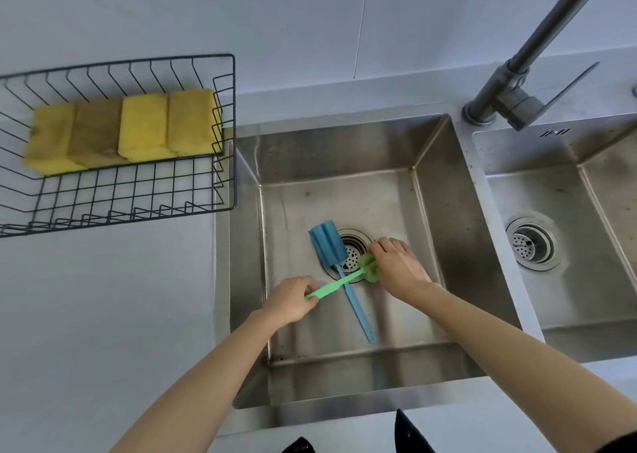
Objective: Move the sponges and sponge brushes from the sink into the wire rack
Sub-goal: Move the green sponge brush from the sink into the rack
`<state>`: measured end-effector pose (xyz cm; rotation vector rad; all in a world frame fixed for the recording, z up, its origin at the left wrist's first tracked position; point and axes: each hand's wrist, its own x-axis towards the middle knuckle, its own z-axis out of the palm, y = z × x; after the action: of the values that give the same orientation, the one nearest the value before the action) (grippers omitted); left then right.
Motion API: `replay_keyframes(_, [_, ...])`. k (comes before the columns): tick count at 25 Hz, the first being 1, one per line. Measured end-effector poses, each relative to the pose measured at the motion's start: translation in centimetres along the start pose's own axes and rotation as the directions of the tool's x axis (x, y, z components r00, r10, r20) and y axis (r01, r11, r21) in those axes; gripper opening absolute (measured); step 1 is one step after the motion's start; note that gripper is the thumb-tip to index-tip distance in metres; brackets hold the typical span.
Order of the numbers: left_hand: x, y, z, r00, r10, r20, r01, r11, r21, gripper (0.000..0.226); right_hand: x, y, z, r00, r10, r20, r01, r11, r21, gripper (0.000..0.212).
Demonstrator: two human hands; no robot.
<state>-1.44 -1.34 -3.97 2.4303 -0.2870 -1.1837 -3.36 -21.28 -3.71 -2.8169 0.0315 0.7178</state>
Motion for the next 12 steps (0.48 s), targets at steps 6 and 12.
replay_keyframes(6, [-1.6,2.0,-2.8,0.994,0.093,-0.063,-0.099,0.989,-0.111,0.025,-1.3,0.2,-1.9,0.997,0.046,-0.061,-0.042,0.998,0.054,0.042])
replay_keyframes(12, [-3.7,3.3,-5.7,0.972,0.161,-0.17,-0.179,0.979,-0.096,0.024,-2.9,-3.1,-4.8,0.99,-0.112,-0.091,0.124,0.983,0.139,0.042])
